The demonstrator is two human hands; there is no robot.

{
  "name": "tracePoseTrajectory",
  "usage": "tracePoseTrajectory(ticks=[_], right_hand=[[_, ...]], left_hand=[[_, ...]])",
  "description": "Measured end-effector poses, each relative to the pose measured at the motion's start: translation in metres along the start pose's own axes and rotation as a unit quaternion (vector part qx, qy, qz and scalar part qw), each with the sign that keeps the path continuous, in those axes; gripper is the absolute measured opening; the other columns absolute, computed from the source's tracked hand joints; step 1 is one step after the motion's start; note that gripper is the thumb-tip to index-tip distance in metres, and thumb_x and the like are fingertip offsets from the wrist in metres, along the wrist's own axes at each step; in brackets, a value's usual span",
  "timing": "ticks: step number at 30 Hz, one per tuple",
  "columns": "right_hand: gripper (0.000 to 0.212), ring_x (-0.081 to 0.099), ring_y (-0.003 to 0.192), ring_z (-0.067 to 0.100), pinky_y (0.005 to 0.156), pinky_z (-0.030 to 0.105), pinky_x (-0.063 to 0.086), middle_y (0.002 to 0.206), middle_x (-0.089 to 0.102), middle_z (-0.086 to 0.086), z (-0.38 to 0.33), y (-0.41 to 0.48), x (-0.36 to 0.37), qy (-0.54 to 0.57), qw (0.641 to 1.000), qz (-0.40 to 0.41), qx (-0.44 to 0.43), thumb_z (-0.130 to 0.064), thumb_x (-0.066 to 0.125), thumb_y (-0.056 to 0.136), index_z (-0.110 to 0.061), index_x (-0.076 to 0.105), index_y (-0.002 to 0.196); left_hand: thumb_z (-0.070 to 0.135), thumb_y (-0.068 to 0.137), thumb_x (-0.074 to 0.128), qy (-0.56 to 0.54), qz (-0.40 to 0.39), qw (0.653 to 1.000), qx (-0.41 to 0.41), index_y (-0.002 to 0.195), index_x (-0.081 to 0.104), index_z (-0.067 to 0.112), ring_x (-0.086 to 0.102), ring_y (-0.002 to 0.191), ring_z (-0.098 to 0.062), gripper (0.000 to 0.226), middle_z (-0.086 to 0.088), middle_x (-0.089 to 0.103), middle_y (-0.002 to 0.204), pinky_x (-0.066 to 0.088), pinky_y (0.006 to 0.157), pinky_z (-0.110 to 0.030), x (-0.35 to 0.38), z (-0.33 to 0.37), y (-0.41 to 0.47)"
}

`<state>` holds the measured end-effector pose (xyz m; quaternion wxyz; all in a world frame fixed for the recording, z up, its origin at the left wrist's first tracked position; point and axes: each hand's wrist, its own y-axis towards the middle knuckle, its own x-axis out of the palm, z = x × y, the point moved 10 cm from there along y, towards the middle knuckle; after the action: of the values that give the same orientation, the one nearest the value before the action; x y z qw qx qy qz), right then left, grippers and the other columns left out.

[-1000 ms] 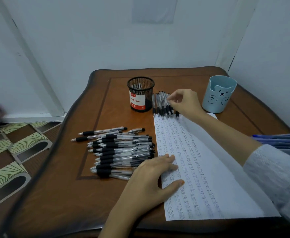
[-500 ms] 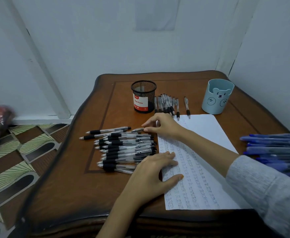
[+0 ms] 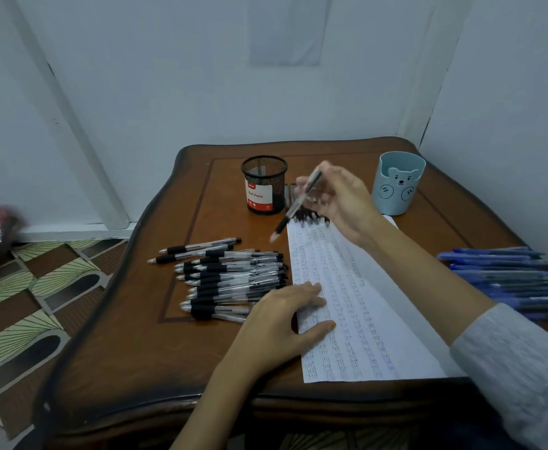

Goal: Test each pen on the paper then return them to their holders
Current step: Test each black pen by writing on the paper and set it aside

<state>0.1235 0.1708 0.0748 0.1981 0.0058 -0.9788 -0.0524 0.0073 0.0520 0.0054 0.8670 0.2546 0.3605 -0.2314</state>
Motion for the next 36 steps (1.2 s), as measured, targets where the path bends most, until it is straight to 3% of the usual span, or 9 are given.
tracePoseTrajectory(ticks=[3,6,9,13,17,20,25,30,36], right_hand=[[0.021,0.052,0.054,0.009,0.057,0.023,0.051,0.068,0.055,-0.001,-0.014,-0.006,-0.017,0.146,0.988,0.039,0.023,-0.031,0.044,0.101,-0.016,0.058,0.097],[0.032,0.025,0.038,0.004,0.035,0.015,0.022,0.051,0.039,-0.006,-0.017,-0.014,-0.031,0.154,0.985,0.054,0.053,-0.041,0.042,0.100,-0.019,0.061,0.088],[0.036,0.017,0.032,0.005,0.032,0.018,0.010,0.043,0.028,-0.007,-0.015,-0.027,-0.044,0.168,0.980,0.069,0.084,-0.030,0.036,0.099,-0.017,0.063,0.080],[0.044,0.019,0.031,0.005,0.031,0.017,0.012,0.046,0.032,-0.006,-0.007,-0.040,-0.061,0.224,0.967,0.075,0.099,-0.028,0.036,0.096,-0.014,0.070,0.072],[0.027,0.034,0.033,0.003,0.036,0.013,0.018,0.075,0.063,0.003,-0.014,-0.053,-0.077,0.134,0.985,0.080,0.071,-0.029,0.051,0.094,-0.008,0.067,0.098],[0.043,0.062,0.057,0.010,0.051,0.014,0.044,0.093,0.070,0.017,-0.003,-0.063,-0.083,0.131,0.984,0.075,0.098,-0.024,0.037,0.102,0.003,0.070,0.097],[0.079,0.041,0.041,0.007,0.035,0.014,0.030,0.051,0.052,0.003,0.030,-0.080,-0.102,0.100,0.974,0.098,0.180,-0.060,0.024,0.098,-0.004,0.078,0.082],[0.026,0.038,0.040,0.003,0.036,0.011,0.028,0.053,0.050,-0.001,0.035,-0.086,-0.108,0.054,0.980,0.123,0.148,-0.030,0.073,0.075,-0.009,0.058,0.079],[0.035,0.047,0.038,0.011,0.036,0.018,0.037,0.057,0.063,0.012,0.030,-0.090,-0.111,-0.069,0.982,0.159,0.072,-0.036,0.054,0.097,-0.008,0.056,0.077]], left_hand=[[0.053,0.085,0.063,0.003,-0.002,1.000,-0.005,0.121,0.063,0.028,0.037,0.129,0.010,0.044,0.019,0.050,0.138,0.037,0.109,-0.027,0.001,-0.001,0.000],[0.052,0.085,0.063,0.003,-0.002,1.000,-0.001,0.121,0.064,0.027,0.038,0.129,0.009,0.044,0.017,0.050,0.138,0.038,0.108,-0.028,0.002,0.000,0.000],[0.051,0.086,0.063,0.006,-0.001,1.000,0.000,0.121,0.064,0.027,0.038,0.129,0.010,0.043,0.017,0.051,0.138,0.037,0.108,-0.024,0.001,0.001,-0.001],[0.051,0.086,0.063,0.010,-0.001,1.000,-0.002,0.120,0.064,0.029,0.038,0.128,0.012,0.041,0.019,0.050,0.137,0.038,0.107,-0.023,0.001,0.001,-0.002],[0.051,0.085,0.063,0.012,0.000,1.000,-0.003,0.120,0.064,0.029,0.038,0.128,0.012,0.041,0.019,0.050,0.137,0.037,0.107,-0.022,0.002,0.001,-0.002],[0.051,0.085,0.063,0.011,0.003,1.000,-0.001,0.120,0.064,0.030,0.037,0.127,0.014,0.041,0.019,0.051,0.137,0.036,0.106,-0.017,0.002,0.001,-0.002],[0.064,0.081,0.053,0.010,0.002,1.000,-0.003,0.119,0.063,0.033,0.036,0.126,0.017,0.050,0.023,0.050,0.136,0.036,0.104,-0.016,0.003,-0.001,-0.002],[0.067,0.079,0.050,0.012,0.003,1.000,-0.004,0.119,0.064,0.032,0.036,0.126,0.017,0.055,0.024,0.049,0.135,0.032,0.104,-0.011,0.002,0.000,-0.002],[0.066,0.081,0.050,0.020,0.003,1.000,-0.001,0.119,0.064,0.033,0.035,0.126,0.017,0.052,0.026,0.048,0.135,0.032,0.103,-0.011,0.002,0.000,-0.003]])
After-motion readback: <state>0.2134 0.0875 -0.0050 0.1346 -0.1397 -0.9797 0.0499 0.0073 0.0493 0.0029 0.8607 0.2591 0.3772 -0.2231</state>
